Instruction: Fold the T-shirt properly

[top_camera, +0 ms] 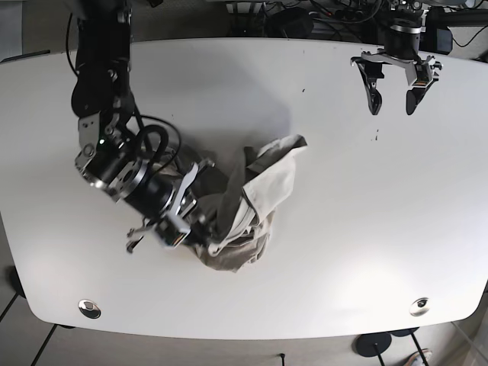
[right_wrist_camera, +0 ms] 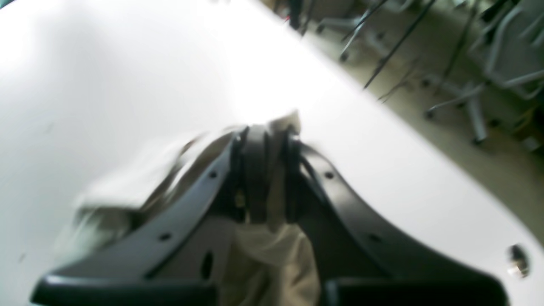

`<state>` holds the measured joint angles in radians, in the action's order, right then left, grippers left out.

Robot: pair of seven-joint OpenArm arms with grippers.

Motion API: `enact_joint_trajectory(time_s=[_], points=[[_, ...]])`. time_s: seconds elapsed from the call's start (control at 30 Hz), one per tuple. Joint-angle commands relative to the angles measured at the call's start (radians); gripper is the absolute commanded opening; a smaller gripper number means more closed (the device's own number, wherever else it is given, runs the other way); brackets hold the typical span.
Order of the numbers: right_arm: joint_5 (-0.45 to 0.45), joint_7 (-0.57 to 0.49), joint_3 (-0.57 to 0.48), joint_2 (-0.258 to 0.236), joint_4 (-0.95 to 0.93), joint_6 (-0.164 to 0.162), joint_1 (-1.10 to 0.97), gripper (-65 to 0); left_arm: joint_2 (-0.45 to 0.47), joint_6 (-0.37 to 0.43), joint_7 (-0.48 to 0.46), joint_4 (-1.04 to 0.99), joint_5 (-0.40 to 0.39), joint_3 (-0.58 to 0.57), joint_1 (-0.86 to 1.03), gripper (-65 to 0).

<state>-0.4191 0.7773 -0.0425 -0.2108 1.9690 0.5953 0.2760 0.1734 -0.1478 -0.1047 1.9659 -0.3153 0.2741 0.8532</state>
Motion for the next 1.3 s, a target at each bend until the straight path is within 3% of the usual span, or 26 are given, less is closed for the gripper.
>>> enact_joint_trajectory(time_s=[0.03,0.23,0.47,0.53,0.63,0.73,0.87,1.03,1.3], points=[[-0.062,-0.003,0.033,-0.008,0.008,-0.002,0.134,-62.6,0.004,-0.059,-0.028,0.023,-0.006,-0.002,0.015,-22.9],[-0.074,0.032,0.037,-0.022,-0.044,-0.002,0.434,-62.6,-0.067,-0.210,-0.028,0.028,0.000,-0.005,0.013,-22.6],[-0.077,0.074,0.039,-0.037,-0.044,-0.002,0.678,-62.6,-0.064,-0.215,-0.028,0.026,0.002,-0.080,-0.021,-22.8],[-0.077,0.090,0.037,-0.037,-0.046,-0.004,0.733,-62.6,-0.065,-0.212,-0.028,0.023,0.048,-0.098,-0.053,-22.8],[-0.074,0.136,0.039,-0.032,-0.086,-0.004,0.830,-62.6,-0.067,-0.209,-0.023,-0.003,0.169,-0.177,-0.145,-22.8],[-0.070,0.136,0.039,-0.029,-0.145,-0.004,0.872,-62.6,-0.067,-0.209,-0.023,-0.055,0.235,-0.246,-0.249,-22.6],[-0.068,0.132,0.039,-0.032,-0.210,-0.004,0.889,-62.6,-0.068,-0.158,0.102,-0.118,0.236,-0.258,-0.443,-22.5],[-0.067,0.130,0.039,-0.039,-0.230,-0.005,0.908,-62.6,-0.068,-0.157,0.214,-0.268,0.236,-0.260,-0.697,-22.4],[-0.065,0.130,0.039,-0.039,-0.231,-0.007,0.908,-62.6,-0.067,-0.158,0.227,-0.623,0.236,-0.375,-1.004,-22.4]])
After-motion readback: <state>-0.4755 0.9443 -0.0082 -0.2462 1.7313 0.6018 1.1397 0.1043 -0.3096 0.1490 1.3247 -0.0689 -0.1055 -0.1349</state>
